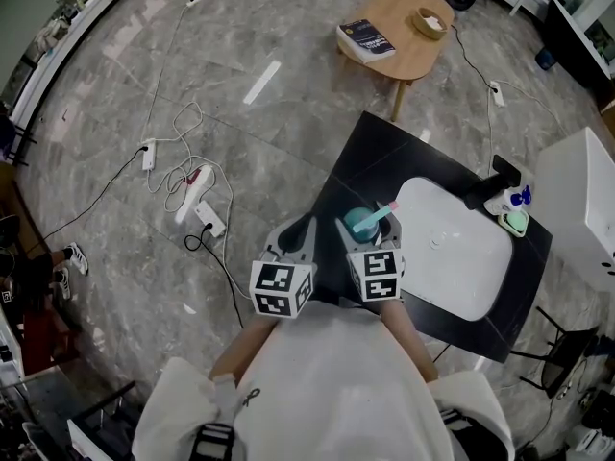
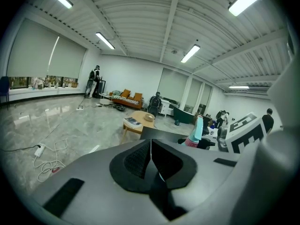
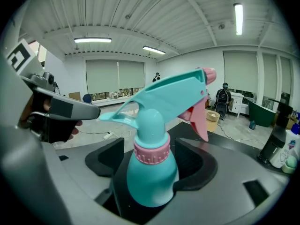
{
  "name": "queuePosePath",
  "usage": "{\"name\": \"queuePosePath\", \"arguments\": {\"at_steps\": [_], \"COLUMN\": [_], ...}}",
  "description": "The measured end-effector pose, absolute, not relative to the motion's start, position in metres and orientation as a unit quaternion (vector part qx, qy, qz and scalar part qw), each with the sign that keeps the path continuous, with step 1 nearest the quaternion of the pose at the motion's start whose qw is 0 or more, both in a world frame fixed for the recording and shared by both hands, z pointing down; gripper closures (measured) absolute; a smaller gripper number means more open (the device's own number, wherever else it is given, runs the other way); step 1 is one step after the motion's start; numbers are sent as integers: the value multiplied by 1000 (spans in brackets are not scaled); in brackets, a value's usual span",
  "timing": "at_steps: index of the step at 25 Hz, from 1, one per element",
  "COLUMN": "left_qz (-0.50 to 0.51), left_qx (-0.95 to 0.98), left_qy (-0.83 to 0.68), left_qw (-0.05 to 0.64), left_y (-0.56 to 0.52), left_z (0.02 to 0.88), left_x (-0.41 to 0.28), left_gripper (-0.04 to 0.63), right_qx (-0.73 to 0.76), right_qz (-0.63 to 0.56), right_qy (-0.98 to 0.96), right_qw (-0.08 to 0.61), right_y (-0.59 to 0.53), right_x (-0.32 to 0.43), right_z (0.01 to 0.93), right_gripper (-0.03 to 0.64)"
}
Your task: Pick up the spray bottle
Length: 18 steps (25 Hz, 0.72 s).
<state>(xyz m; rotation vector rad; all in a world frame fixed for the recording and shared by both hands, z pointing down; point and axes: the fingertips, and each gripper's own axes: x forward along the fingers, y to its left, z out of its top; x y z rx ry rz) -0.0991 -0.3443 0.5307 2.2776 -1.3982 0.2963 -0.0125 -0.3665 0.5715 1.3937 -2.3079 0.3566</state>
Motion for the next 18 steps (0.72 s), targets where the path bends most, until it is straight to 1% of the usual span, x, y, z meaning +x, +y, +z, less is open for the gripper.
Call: {"name": "queuePosePath", "arguments": {"at_steps": [3,4,5,18], "left_qz": [106,105,105,106], "left_qx": [824,824,823,832], "left_qy": [-509,-510,-510,-499], "left_qw": [224,225,226,220], "left_y": [-344,-344,-344,-343], "left_z": [531,532,532,527], "left_x": [-100,-101,-101,-91], "left_gripper": [566,566,566,566], "right_qx": [504,505,506,512], "right_qz": [131,131,132,126], "right_qy": [-828,-827,-826,-824], "right_qw": [209,209,209,210], "right_y": [-367,-367,-368,-368], "right_x": [-10,-10,-9,-7], "right_z": [574,574,574,572], "right_gripper": [281,288,313,322]}}
